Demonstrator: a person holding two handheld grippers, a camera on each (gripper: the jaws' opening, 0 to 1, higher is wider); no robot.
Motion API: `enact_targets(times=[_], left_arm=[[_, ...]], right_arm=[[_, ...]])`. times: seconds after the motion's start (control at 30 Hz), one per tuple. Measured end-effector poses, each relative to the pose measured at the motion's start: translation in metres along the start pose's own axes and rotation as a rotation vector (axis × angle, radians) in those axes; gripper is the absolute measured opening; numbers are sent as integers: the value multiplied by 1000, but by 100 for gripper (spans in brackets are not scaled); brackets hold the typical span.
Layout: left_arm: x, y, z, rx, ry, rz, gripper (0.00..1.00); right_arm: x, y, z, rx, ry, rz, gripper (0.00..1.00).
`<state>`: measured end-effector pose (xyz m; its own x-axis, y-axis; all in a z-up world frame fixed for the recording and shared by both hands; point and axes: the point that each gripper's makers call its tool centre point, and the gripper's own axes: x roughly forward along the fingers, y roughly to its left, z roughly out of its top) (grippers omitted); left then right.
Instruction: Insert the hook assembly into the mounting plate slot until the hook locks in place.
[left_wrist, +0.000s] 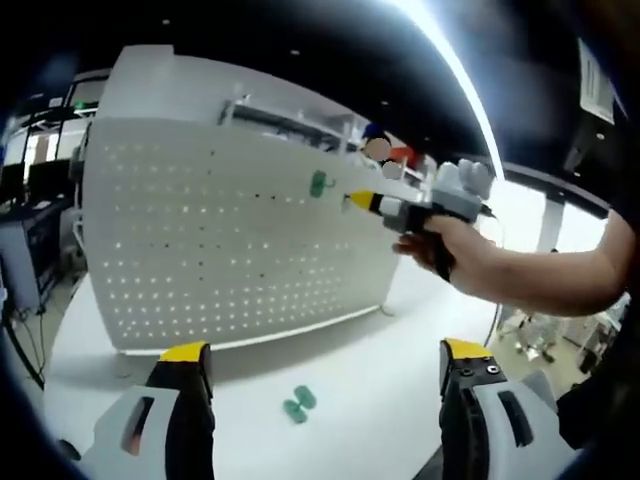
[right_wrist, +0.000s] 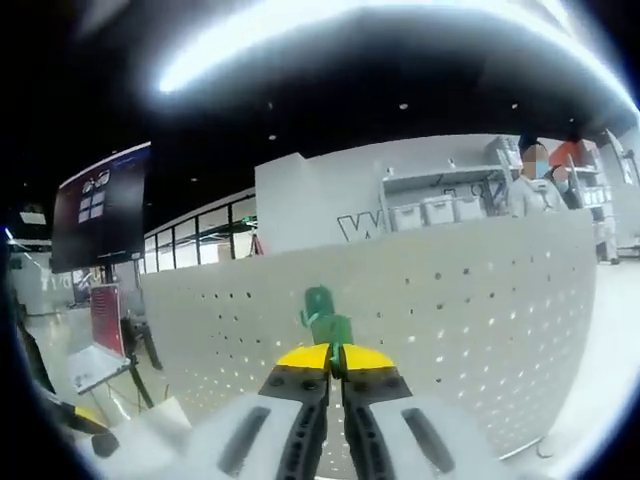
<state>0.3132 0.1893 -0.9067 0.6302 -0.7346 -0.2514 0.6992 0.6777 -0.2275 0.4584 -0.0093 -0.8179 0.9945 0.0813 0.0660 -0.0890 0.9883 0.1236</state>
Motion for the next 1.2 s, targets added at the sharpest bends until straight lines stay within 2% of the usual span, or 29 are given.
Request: enact_targets(times=[0.27, 0.57, 0.83, 1.2], left_arm=[[0, 7, 2, 0, 1, 13, 94], [-1, 12, -6, -9, 23, 27, 93], [-4, 17, -9, -15, 31, 34, 90], [-6, 20, -11, -20, 39, 42, 88]], right_arm=[[17, -12, 7, -26, -27, -36, 0], [30, -23, 19, -66, -68, -72, 0], [30, -32, 19, -53, -78, -104, 0], [31, -29, 18, -43, -84, -104, 0]])
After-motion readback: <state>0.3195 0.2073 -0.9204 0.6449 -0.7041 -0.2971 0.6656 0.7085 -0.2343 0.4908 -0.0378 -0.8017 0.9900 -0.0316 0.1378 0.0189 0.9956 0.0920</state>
